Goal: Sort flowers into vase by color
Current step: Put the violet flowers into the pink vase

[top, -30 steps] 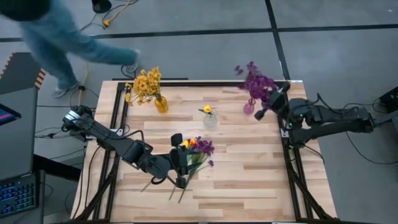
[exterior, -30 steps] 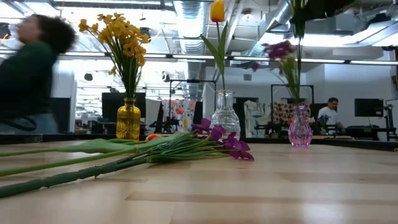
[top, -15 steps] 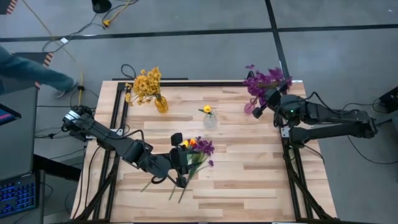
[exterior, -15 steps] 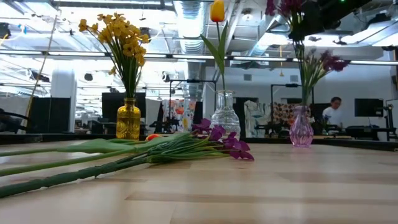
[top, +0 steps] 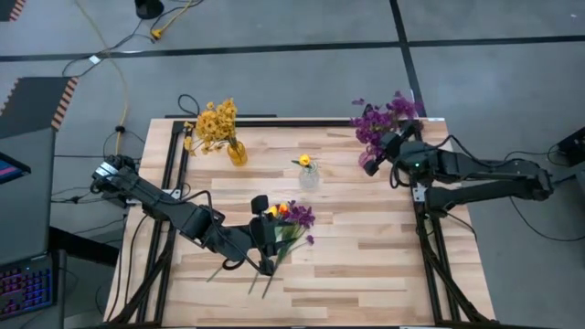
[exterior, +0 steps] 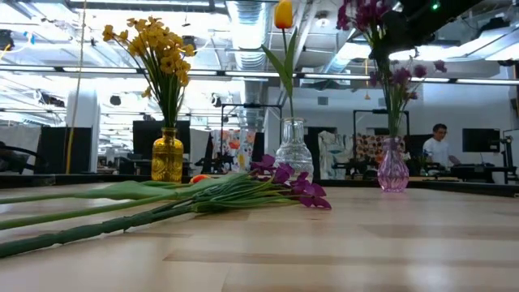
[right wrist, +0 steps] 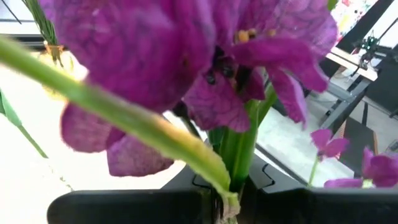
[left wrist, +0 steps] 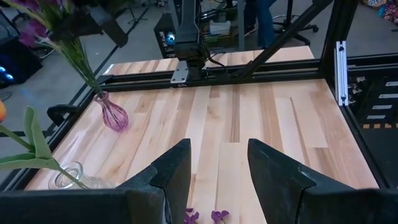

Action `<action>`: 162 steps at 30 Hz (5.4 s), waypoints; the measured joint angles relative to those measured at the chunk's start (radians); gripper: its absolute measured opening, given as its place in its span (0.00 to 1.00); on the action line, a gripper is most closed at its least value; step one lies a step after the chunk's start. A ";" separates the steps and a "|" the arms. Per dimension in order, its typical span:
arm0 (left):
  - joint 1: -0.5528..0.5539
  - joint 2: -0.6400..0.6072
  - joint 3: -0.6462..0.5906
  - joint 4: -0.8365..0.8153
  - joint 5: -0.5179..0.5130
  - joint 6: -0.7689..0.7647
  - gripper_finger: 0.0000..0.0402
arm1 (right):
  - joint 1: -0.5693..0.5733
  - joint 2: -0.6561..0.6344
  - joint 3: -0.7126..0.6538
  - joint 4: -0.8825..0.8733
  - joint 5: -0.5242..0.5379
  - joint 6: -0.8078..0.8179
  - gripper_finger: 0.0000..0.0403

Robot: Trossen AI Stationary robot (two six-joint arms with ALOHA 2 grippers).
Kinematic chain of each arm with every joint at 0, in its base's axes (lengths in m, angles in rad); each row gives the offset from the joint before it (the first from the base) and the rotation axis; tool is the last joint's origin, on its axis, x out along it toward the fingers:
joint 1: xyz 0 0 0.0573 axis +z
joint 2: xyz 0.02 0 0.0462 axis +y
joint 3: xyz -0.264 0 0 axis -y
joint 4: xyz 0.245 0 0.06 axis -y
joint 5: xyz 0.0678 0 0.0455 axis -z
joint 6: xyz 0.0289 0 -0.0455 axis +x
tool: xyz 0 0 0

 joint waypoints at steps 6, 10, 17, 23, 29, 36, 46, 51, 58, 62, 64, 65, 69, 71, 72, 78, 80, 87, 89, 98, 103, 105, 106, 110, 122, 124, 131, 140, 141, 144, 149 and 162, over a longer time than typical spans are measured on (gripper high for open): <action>0.000 0.000 0.000 0.000 0.001 -0.005 0.37 | -0.015 0.050 0.000 -0.007 0.004 0.094 0.13; 0.000 0.000 0.000 -0.002 0.001 -0.007 0.37 | -0.048 0.067 0.000 -0.003 0.004 0.151 0.13; 0.000 0.000 0.000 -0.003 0.002 -0.007 0.37 | -0.077 0.071 -0.025 0.029 0.016 0.194 0.13; 0.000 0.000 0.000 -0.004 0.002 -0.019 0.37 | -0.085 0.071 -0.155 0.158 0.034 0.236 0.13; 0.000 0.000 0.000 -0.004 0.003 -0.024 0.37 | -0.084 0.069 -0.254 0.315 0.037 0.237 0.13; 0.000 0.000 0.000 -0.003 0.004 -0.033 0.37 | -0.084 0.069 -0.294 0.360 0.039 0.236 0.13; 0.000 0.000 0.000 -0.003 0.004 -0.033 0.37 | -0.084 0.070 -0.295 0.357 0.033 0.236 0.15; 0.000 0.000 0.000 -0.003 0.004 -0.033 0.37 | -0.084 0.071 -0.297 0.363 0.032 0.237 0.17; 0.000 0.000 0.000 -0.003 0.003 -0.033 0.37 | -0.084 0.071 -0.297 0.363 0.027 0.236 0.18; 0.000 -0.001 0.000 -0.003 0.003 -0.033 0.37 | -0.084 0.071 -0.297 0.364 0.026 0.236 0.18; 0.000 -0.001 0.000 -0.003 0.003 -0.033 0.37 | -0.084 0.071 -0.297 0.364 0.026 0.236 0.18; 0.000 -0.001 0.000 -0.003 0.003 -0.033 0.37 | -0.084 0.071 -0.297 0.364 0.026 0.236 0.18; 0.000 -0.001 0.000 -0.003 0.003 -0.033 0.37 | -0.084 0.071 -0.297 0.366 0.012 0.235 0.18; 0.000 -0.001 0.000 -0.003 0.003 -0.033 0.37 | -0.084 0.071 -0.297 0.364 0.002 0.235 0.20; 0.000 -0.001 0.000 -0.003 0.003 -0.033 0.37 | -0.084 0.072 -0.297 0.362 -0.001 0.235 0.22; 0.000 -0.001 0.000 -0.003 0.003 -0.033 0.37 | -0.084 0.072 -0.298 0.360 -0.001 0.236 0.36; 0.000 -0.001 0.000 -0.003 0.003 -0.033 0.37 | -0.084 0.072 -0.298 0.361 -0.001 0.236 0.40; 0.000 -0.001 0.000 -0.003 0.003 -0.033 0.37 | -0.084 0.072 -0.298 0.365 0.000 0.235 0.47; 0.000 -0.001 0.000 -0.003 0.003 -0.033 0.37 | -0.084 0.072 -0.298 0.366 0.000 0.235 0.47; 0.000 -0.001 0.000 -0.003 0.003 -0.033 0.37 | -0.084 0.071 -0.298 0.367 0.004 0.233 0.49; 0.000 -0.001 0.000 -0.002 0.003 -0.033 0.37 | -0.084 0.071 -0.297 0.367 0.004 0.233 0.54; 0.000 -0.001 0.000 -0.002 0.003 -0.033 0.37 | -0.084 0.071 -0.297 0.367 0.004 0.233 0.57; 0.000 -0.001 0.000 -0.002 0.003 -0.033 0.37 | -0.084 0.071 -0.297 0.367 0.004 0.234 0.58; 0.000 -0.001 0.000 -0.002 0.003 -0.033 0.37 | -0.084 0.071 -0.297 0.367 0.004 0.234 0.60; 0.000 -0.001 0.000 -0.002 0.003 -0.033 0.37 | -0.045 0.028 -0.296 0.343 0.003 0.236 0.60; 0.000 -0.001 0.000 -0.002 0.003 -0.033 0.37 | -0.035 0.023 -0.296 0.338 0.003 0.236 0.60; 0.000 -0.001 0.000 -0.002 0.003 -0.033 0.37 | -0.015 0.023 -0.296 0.312 0.003 0.236 0.60; 0.000 -0.001 0.000 -0.002 0.003 -0.033 0.37 | -0.014 0.023 -0.296 0.286 0.003 0.236 0.60; 0.000 -0.001 0.000 -0.002 0.003 -0.033 0.37 | -0.014 0.023 -0.296 0.286 0.003 0.236 0.60; 0.000 -0.001 0.000 -0.002 0.003 -0.033 0.37 | -0.014 0.023 -0.296 0.285 0.004 0.236 0.60; 0.000 -0.001 0.000 -0.002 0.003 -0.033 0.37 | -0.008 0.023 -0.296 0.285 0.004 0.236 0.60; 0.000 -0.001 0.000 -0.002 0.003 -0.033 0.37 | 0.001 0.023 -0.296 0.285 0.006 0.235 0.60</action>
